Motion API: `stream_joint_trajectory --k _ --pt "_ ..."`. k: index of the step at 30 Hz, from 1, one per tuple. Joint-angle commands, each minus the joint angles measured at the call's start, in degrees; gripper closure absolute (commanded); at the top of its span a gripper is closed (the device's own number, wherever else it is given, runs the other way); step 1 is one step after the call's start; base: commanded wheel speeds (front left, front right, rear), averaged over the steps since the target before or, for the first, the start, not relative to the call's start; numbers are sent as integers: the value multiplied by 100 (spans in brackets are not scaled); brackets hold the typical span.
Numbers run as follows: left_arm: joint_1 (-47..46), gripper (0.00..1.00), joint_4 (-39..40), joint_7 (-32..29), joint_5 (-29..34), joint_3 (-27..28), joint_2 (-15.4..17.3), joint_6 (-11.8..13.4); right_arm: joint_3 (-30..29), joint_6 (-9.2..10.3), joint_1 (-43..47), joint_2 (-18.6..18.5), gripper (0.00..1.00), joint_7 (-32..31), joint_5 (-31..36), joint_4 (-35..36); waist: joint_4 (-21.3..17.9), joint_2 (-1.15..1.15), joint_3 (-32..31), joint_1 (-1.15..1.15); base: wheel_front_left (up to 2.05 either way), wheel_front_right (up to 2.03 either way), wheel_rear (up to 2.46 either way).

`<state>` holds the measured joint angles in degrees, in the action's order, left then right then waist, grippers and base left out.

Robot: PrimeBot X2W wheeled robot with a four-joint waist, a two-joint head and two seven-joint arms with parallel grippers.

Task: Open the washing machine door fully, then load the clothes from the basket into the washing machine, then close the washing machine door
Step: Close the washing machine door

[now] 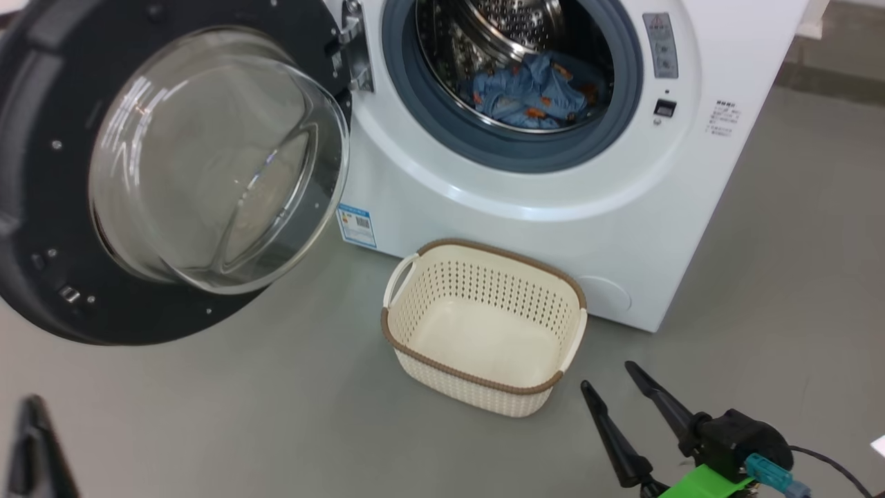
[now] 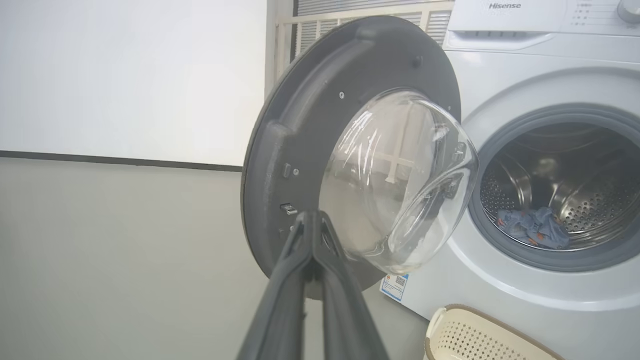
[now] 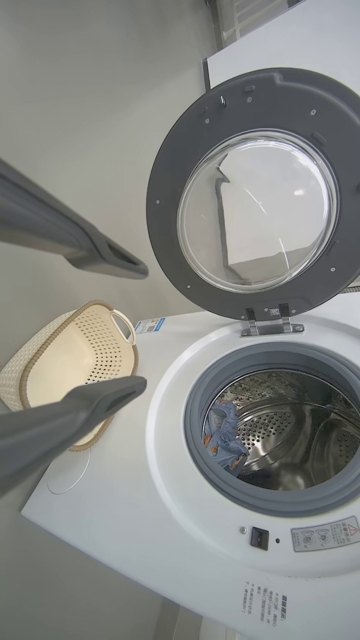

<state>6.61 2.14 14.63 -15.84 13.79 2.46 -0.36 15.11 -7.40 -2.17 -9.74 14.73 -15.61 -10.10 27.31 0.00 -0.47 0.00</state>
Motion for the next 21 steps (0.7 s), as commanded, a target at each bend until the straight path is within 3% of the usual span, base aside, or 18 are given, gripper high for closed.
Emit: stream_joint_trajectory --k 1,4,11,21 --pt "-352 100 202 37 -37 271 67 -28 82 -9 -30 -72 0 27 90 172 -37 0 201 0 0 0 0" --pt "-666 100 229 37 -194 766 204 -121 63 -9 -2 -239 0 27 130 251 -141 0 446 0 0 0 0" --pt "-1856 100 -414 37 -644 1762 951 -359 18 -9 -119 -673 0 2 127 450 -346 0 980 0 0 0 0" --pt "-3827 100 -2788 -332 -2006 2846 2367 -433 46 -9 -322 -983 0 -97 138 653 -700 0 1367 0 0 0 0"
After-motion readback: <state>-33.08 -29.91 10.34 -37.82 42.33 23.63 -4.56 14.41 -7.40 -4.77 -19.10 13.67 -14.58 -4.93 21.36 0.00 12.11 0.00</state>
